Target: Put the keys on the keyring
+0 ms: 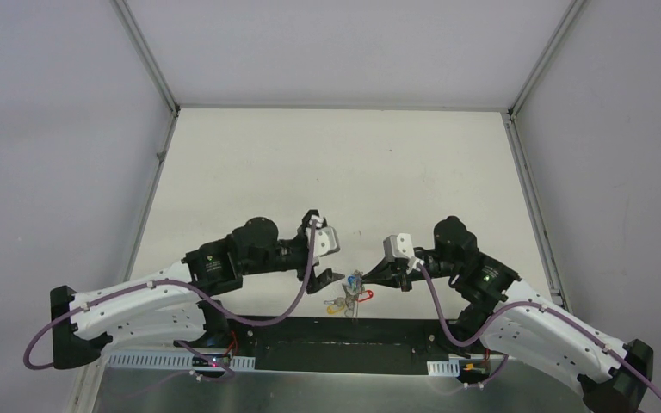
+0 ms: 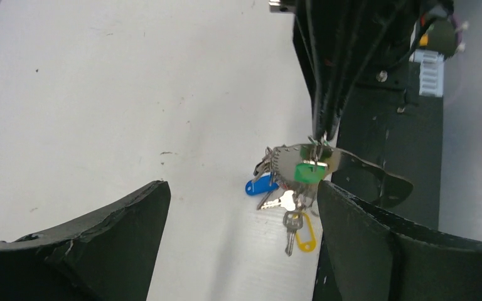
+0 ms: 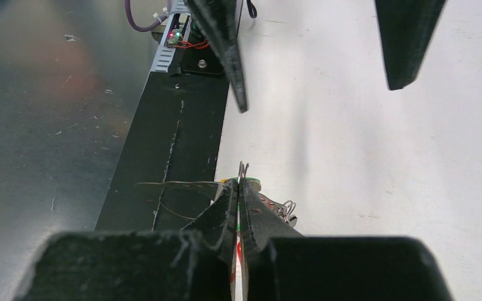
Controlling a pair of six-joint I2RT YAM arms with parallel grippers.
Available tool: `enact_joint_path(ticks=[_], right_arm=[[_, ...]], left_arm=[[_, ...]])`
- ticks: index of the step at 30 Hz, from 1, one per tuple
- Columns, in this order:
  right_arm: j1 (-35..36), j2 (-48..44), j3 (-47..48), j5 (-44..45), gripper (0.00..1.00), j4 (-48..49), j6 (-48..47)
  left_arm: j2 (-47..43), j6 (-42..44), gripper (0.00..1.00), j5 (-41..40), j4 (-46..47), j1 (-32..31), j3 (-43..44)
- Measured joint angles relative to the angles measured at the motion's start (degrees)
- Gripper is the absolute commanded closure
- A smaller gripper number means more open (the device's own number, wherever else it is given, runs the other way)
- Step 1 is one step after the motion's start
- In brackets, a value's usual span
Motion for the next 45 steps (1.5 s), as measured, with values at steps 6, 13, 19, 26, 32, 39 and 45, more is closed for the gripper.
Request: enact_joint_path(ticks=[6, 13, 19, 26, 32, 39, 45], right_arm=[[0.0, -0.3, 0.0, 0.3, 1.00, 0.0, 0.1], [0.0, -0.3, 0.0, 0.4, 1.00, 0.0, 0.4], [0.0, -0.3, 0.0, 0.4, 1.00, 0.0, 0.5], [0.0, -0.3, 0.0, 0.4, 1.00, 0.0, 0.5], [0.0, -0.2, 0.0, 0.4, 1.00, 0.0, 0.5], [0.0, -0.2, 0.0, 0.5, 1.00, 0.1, 0.5], [0.0, -0.2, 0.0, 0.7, 1.00, 0.0, 0.5]], left_arm=[[-0.7, -11.3, 0.22, 15.5, 9.3, 11.4, -4.5], [1.9, -20.8, 0.39, 31.0, 23.8, 14.8, -13.0], [3.3, -22.6, 0.53, 34.9, 31.3, 14.8, -14.3], [5.2, -22.6, 0.60, 35.6, 34.2, 14.8, -14.3], [8.7, -22.6, 0.66, 37.0, 34.9, 14.8, -14.3], [11.3, -22.6, 0.74, 38.5, 37.3, 14.8, -14.3], [12.3, -22.4, 0.83, 39.5, 38.2, 14.7, -14.2]])
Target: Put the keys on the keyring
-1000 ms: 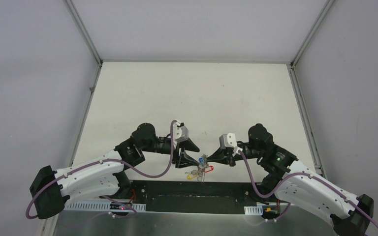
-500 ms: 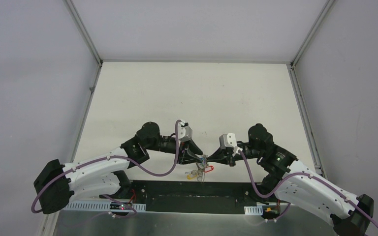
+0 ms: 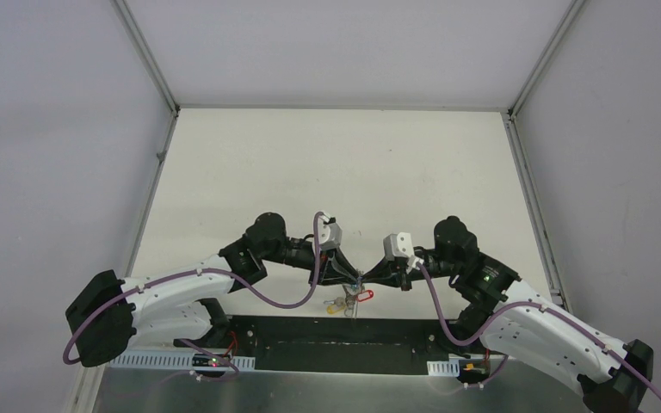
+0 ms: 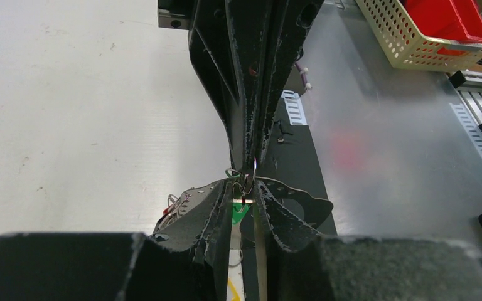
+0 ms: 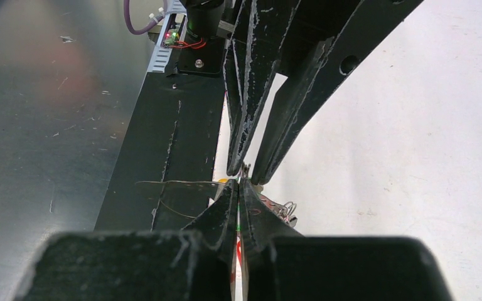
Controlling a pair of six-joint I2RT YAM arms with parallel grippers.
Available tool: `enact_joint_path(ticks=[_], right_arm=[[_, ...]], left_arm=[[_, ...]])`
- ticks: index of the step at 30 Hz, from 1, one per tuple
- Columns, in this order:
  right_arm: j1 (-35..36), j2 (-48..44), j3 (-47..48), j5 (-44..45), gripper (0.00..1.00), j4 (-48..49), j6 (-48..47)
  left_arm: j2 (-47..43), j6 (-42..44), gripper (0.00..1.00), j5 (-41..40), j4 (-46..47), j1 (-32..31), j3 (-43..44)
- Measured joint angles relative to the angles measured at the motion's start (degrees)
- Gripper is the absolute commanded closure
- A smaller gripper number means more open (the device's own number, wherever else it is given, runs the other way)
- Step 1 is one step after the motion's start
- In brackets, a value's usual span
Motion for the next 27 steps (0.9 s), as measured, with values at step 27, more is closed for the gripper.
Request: enact_joint_path(ticks=[27], right_arm=[[0.0, 0.8, 0.0, 0.5, 1.00, 0.2, 0.2]], left_arm=[[-1.4, 10.6, 1.00, -2.6, -9.3, -2.6, 3.8]])
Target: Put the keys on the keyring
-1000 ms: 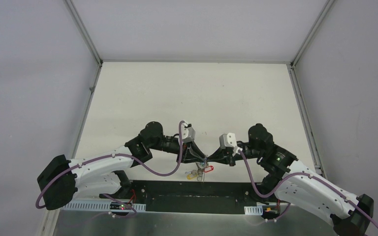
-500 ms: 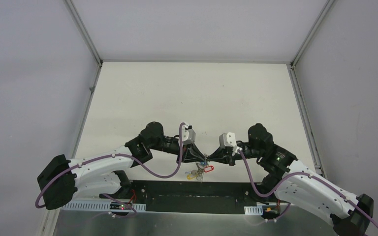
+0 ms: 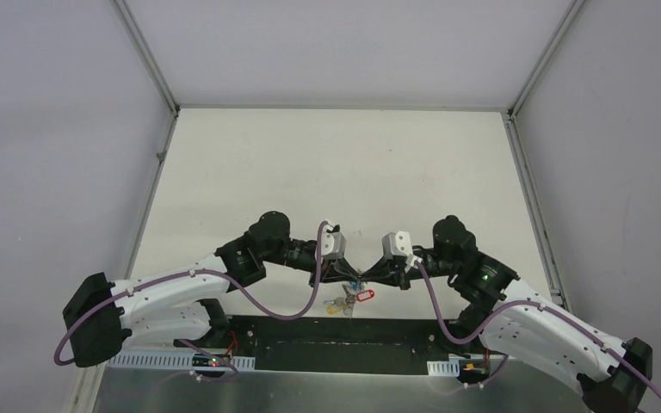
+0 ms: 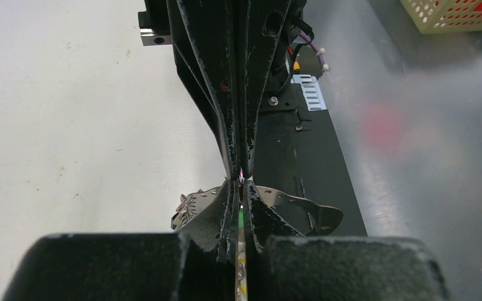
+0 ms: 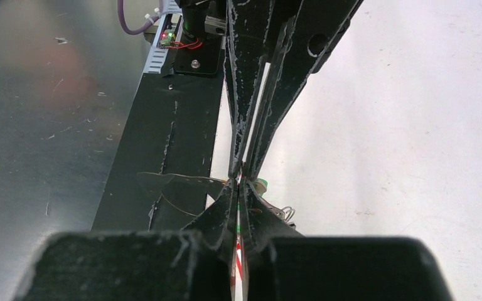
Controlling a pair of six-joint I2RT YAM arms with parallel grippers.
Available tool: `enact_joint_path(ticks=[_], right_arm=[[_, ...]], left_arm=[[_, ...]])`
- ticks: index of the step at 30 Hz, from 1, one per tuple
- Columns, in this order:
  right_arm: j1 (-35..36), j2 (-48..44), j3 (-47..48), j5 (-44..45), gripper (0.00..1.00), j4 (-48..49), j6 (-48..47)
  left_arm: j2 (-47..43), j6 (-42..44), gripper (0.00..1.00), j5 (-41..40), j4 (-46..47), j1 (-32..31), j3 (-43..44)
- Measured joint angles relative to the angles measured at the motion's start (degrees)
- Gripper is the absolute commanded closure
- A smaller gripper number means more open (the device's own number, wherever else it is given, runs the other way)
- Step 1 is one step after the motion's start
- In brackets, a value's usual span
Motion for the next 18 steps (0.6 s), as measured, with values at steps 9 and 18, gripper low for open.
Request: enact_joint_path(ticks=[9, 18], right_arm=[[0.0, -0.4, 0.2, 2.2, 0.45, 1.7, 1.3], [0.0, -1.8, 0.2, 11.2, 0.45, 8.5, 13.0]], left_arm=[[-2.4, 5.5, 1.00, -7.2, -17.9, -0.7, 8.6], [1.2, 10.4, 1.00, -13.6, -41.1, -2.6, 26.3]])
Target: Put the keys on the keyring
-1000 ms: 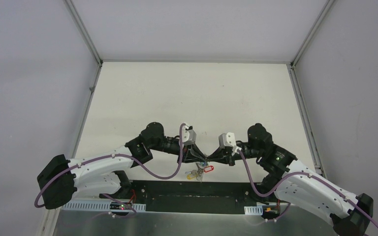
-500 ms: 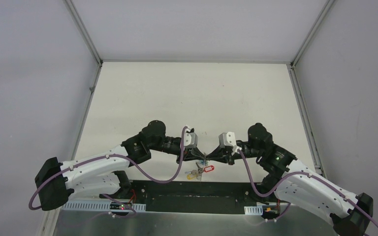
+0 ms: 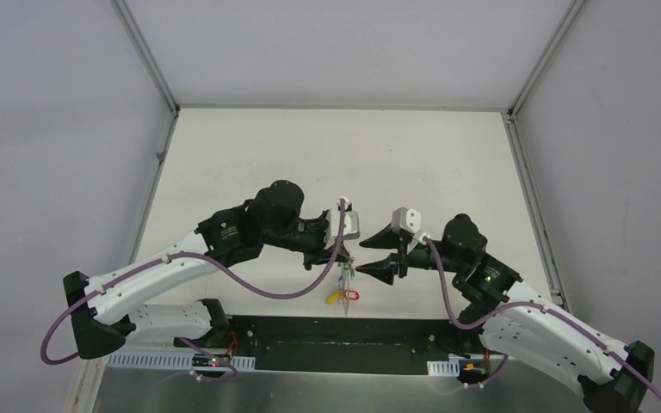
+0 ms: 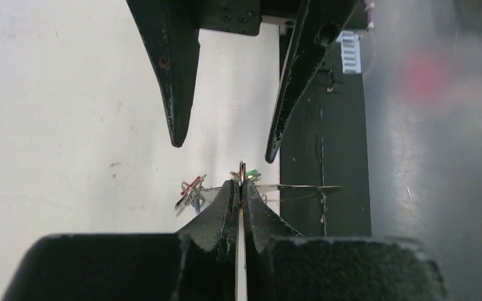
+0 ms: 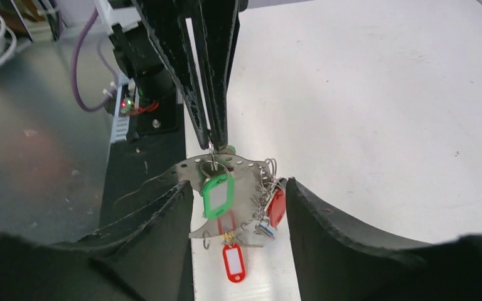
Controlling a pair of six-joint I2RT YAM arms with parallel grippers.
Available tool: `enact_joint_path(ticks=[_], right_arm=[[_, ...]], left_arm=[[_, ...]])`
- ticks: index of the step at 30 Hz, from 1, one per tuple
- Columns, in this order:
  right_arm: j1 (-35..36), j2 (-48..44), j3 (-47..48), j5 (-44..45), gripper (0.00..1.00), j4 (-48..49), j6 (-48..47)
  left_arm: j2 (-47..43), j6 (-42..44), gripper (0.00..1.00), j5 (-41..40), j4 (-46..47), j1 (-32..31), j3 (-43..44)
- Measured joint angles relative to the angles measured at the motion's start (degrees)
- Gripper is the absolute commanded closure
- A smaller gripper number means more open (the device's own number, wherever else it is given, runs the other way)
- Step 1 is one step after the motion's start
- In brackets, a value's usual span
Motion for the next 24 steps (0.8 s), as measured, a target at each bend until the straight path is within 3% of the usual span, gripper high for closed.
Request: enact_joint_path(ticks=[8, 11, 24], right_arm=[[0.0, 4.4, -0.4, 0.2, 0.62, 11.6, 11.3], [0.0, 5.7, -1.0, -0.4, 0.64, 14.9, 13.7], [0.3, 9.1, -5.2, -1.9, 0.68, 19.8, 17.0]], left_arm=[[9.7, 1.9, 1.00, -7.5, -18.9, -2.8, 13.9], [11.9, 2.8, 1.00, -10.6, -23.7, -4.6, 16.4], [13.8, 3.0, 1.00, -15.6, -29.0, -7.5, 18.8]])
